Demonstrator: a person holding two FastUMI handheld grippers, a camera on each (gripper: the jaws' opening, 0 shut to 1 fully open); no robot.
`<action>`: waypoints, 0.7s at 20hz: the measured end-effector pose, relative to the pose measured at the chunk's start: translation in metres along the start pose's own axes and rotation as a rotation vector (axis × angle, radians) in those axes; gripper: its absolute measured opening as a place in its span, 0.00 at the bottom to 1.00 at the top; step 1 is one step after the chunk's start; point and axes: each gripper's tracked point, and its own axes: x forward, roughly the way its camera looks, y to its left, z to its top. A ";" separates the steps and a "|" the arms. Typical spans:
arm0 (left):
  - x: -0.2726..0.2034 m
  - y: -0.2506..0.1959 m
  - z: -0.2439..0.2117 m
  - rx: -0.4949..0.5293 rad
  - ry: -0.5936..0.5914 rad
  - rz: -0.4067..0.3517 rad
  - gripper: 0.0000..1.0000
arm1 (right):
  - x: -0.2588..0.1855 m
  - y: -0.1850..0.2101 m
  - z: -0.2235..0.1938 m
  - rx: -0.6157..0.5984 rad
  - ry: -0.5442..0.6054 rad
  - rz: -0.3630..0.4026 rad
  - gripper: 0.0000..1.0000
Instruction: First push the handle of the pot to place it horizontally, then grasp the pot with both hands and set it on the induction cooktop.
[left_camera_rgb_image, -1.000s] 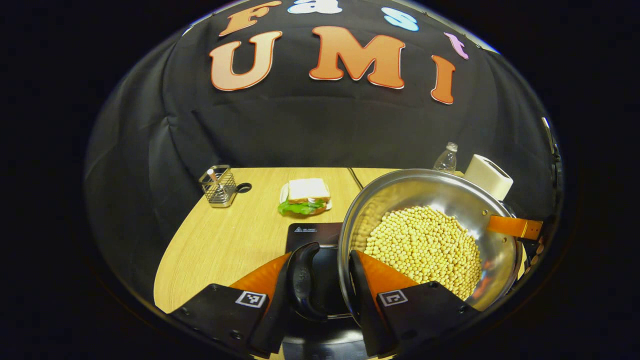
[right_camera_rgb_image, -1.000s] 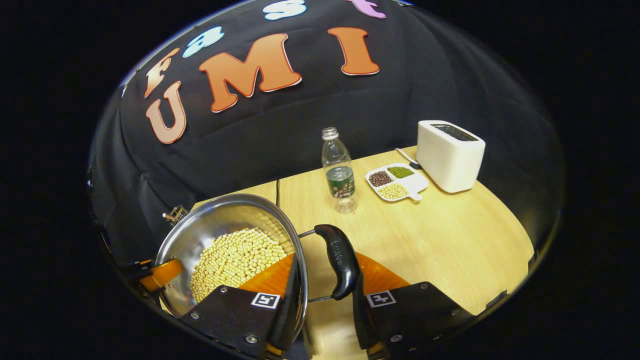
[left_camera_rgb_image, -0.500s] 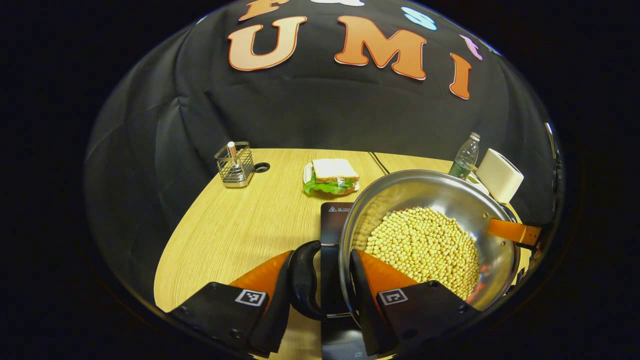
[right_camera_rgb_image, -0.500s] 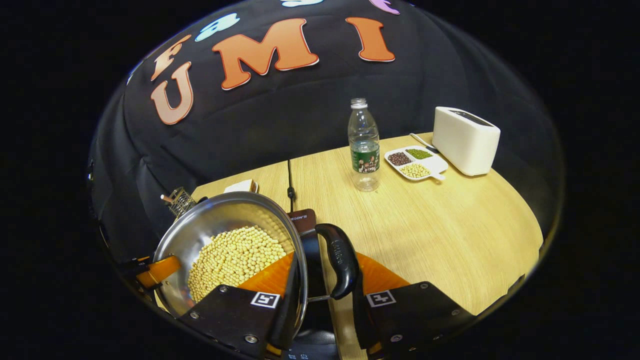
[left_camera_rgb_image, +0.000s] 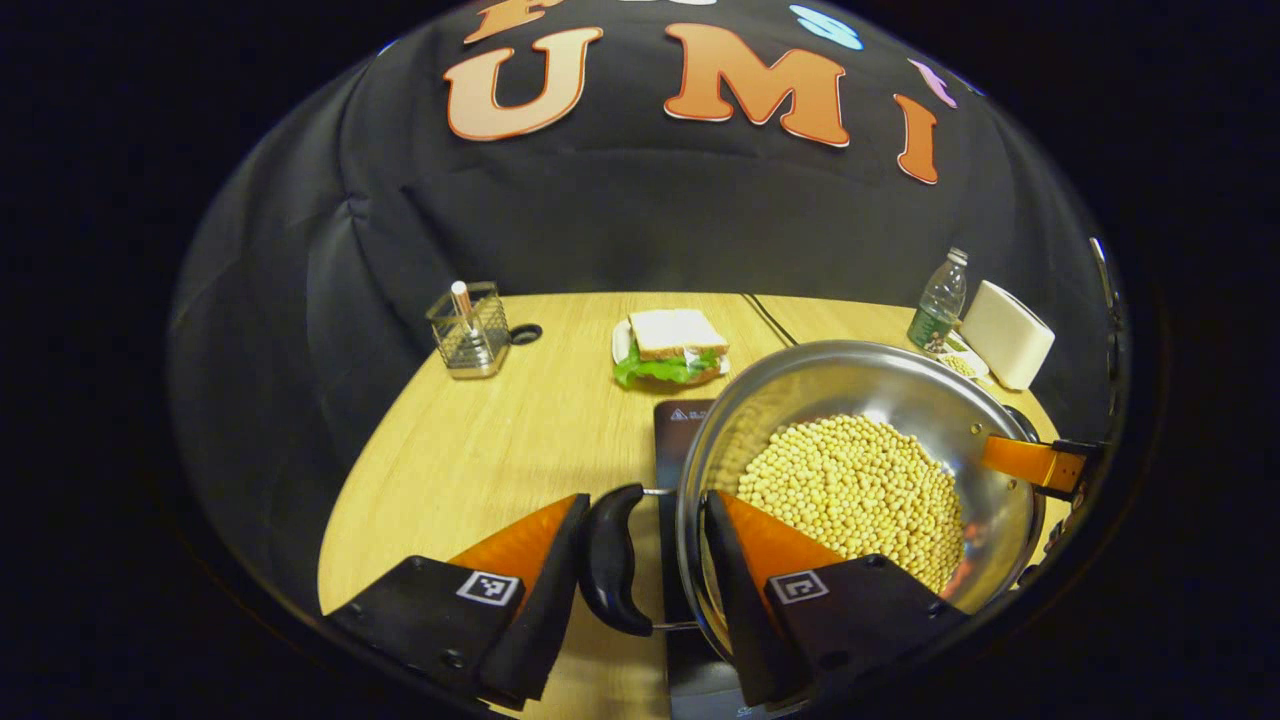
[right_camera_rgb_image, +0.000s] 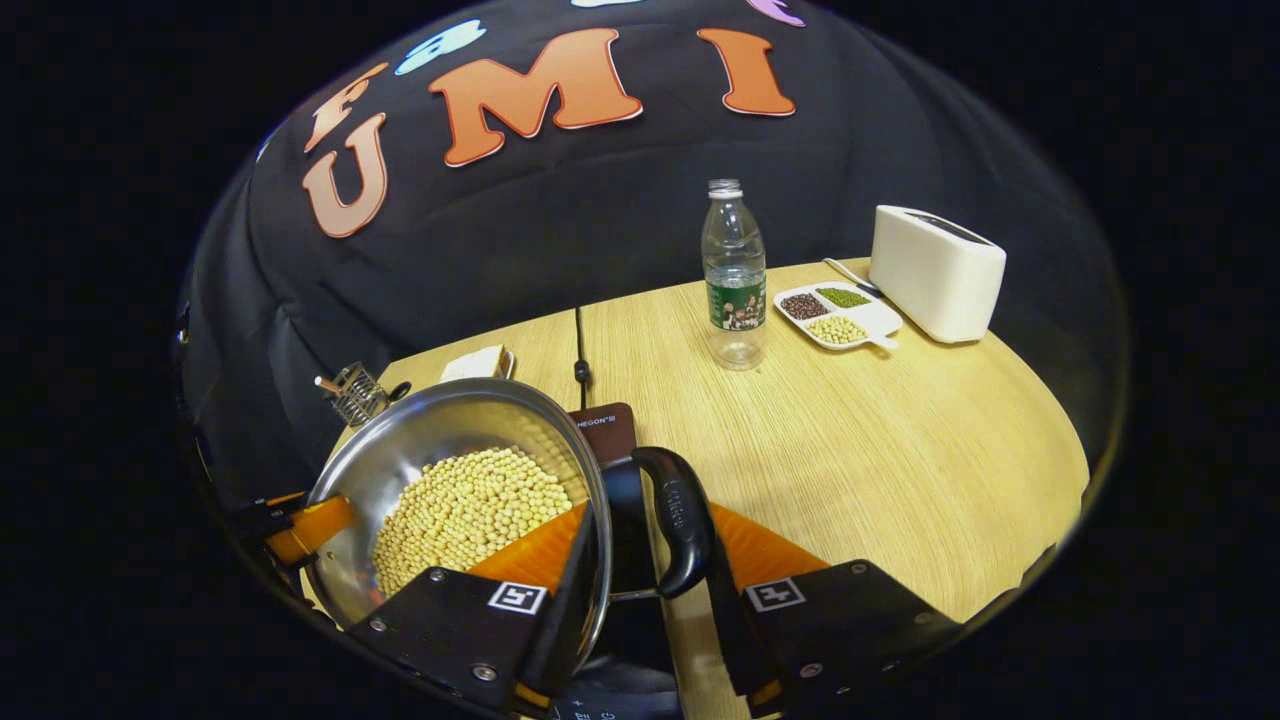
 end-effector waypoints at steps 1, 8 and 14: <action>-0.007 0.006 0.019 0.031 -0.058 0.033 0.76 | -0.004 -0.003 0.013 -0.015 -0.044 -0.005 0.61; -0.109 -0.006 0.127 -0.037 -0.342 0.031 0.98 | -0.120 -0.004 0.124 -0.139 -0.342 0.061 0.99; -0.234 0.004 0.212 -0.076 -0.612 0.060 0.99 | -0.229 -0.028 0.194 -0.202 -0.545 0.077 0.94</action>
